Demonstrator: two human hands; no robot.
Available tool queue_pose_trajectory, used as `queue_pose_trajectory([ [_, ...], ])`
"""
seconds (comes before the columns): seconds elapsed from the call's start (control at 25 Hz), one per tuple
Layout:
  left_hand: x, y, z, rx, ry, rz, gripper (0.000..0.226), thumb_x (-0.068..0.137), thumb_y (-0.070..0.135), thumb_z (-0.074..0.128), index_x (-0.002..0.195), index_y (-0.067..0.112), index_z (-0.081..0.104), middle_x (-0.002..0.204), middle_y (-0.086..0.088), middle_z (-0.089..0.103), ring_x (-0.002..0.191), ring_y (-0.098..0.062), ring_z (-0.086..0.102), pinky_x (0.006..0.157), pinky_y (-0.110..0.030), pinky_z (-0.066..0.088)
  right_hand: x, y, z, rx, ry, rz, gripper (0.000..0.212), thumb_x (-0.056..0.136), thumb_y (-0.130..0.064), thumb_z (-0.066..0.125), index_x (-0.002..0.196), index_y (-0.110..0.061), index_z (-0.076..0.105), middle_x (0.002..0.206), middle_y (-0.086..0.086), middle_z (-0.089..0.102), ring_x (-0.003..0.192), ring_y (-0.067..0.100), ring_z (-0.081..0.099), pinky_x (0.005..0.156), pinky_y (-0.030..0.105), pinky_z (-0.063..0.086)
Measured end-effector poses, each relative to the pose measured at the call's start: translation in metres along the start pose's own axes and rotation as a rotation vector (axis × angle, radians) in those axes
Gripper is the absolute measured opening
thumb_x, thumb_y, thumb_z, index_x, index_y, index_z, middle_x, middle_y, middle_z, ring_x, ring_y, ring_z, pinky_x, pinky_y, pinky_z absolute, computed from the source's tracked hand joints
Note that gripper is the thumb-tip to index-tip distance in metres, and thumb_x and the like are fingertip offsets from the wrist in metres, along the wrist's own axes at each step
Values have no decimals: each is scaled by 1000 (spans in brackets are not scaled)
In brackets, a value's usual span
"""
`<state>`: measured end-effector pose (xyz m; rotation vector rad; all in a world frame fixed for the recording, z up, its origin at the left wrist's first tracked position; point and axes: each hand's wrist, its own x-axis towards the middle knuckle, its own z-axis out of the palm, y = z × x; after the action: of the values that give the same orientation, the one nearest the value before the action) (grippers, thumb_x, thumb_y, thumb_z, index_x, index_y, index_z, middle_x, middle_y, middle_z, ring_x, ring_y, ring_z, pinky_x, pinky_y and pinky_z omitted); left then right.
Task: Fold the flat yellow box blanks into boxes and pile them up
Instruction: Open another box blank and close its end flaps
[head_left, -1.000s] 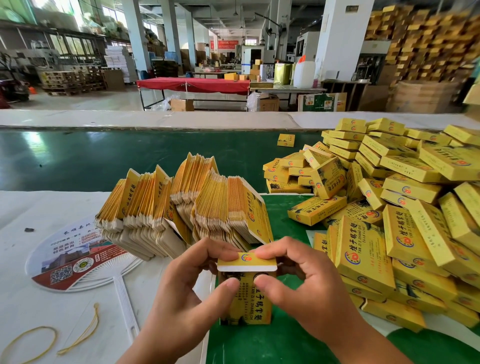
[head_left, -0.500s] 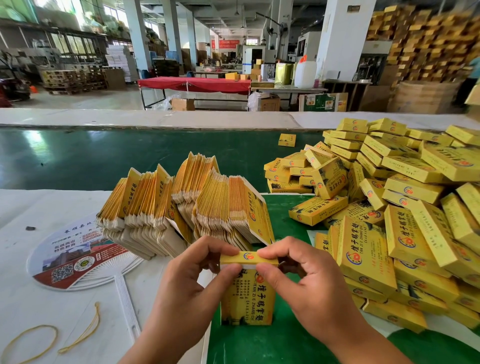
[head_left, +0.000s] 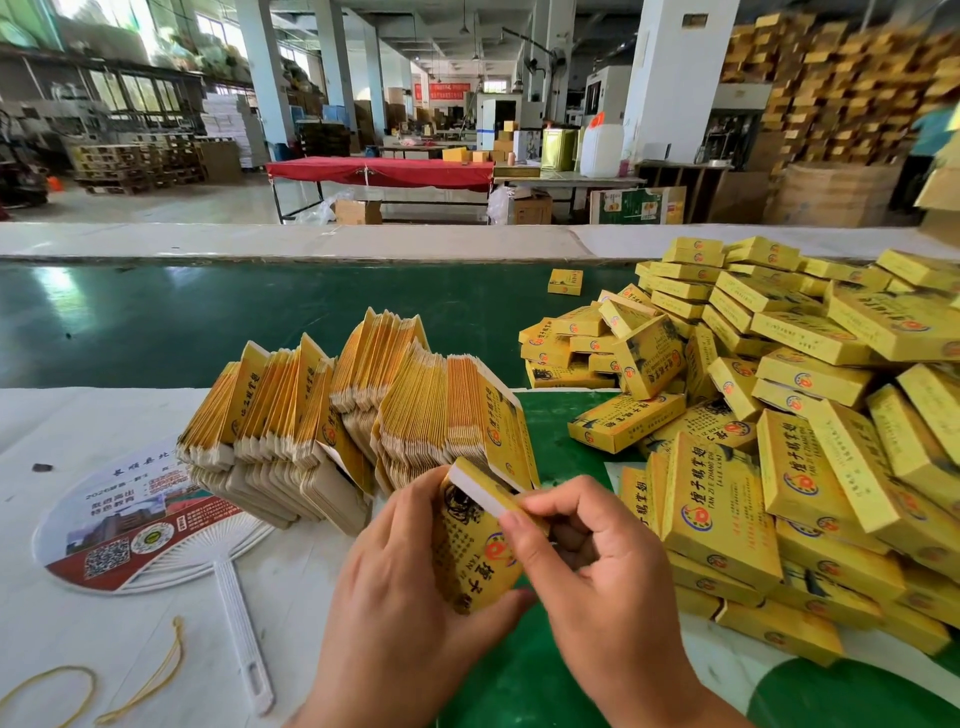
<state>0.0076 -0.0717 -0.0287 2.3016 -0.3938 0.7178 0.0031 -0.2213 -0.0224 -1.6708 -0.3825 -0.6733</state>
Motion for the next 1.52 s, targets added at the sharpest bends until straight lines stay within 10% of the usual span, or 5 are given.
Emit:
queue_pose_trajectory([
  [0.8, -2, 4, 0, 149, -73, 97, 85, 59, 50, 68, 135, 20, 47, 110, 8, 58, 101, -7, 50, 92, -19, 39, 9, -5, -11, -208, -58, 12, 13, 87, -29, 68, 80, -21, 75, 64, -9, 69, 55, 8, 64, 44, 30, 51],
  [1.12, -3, 5, -2, 126, -47, 5, 89, 70, 57, 60, 146, 16, 37, 120, 8, 55, 109, 2, 42, 93, -27, 38, 4, -7, -2, -523, -118, -308, 28, 89, -22, 63, 111, -9, 75, 108, 1, 75, 95, 8, 71, 82, 23, 57],
  [1.52, -1, 6, -7, 2, -82, 36, 90, 62, 51, 65, 144, 31, 33, 119, 28, 43, 108, 5, 47, 92, -22, 42, 12, 2, -18, -13, -296, 213, 20, 89, -18, 70, 104, -29, 77, 91, -15, 77, 84, 5, 72, 69, 18, 56],
])
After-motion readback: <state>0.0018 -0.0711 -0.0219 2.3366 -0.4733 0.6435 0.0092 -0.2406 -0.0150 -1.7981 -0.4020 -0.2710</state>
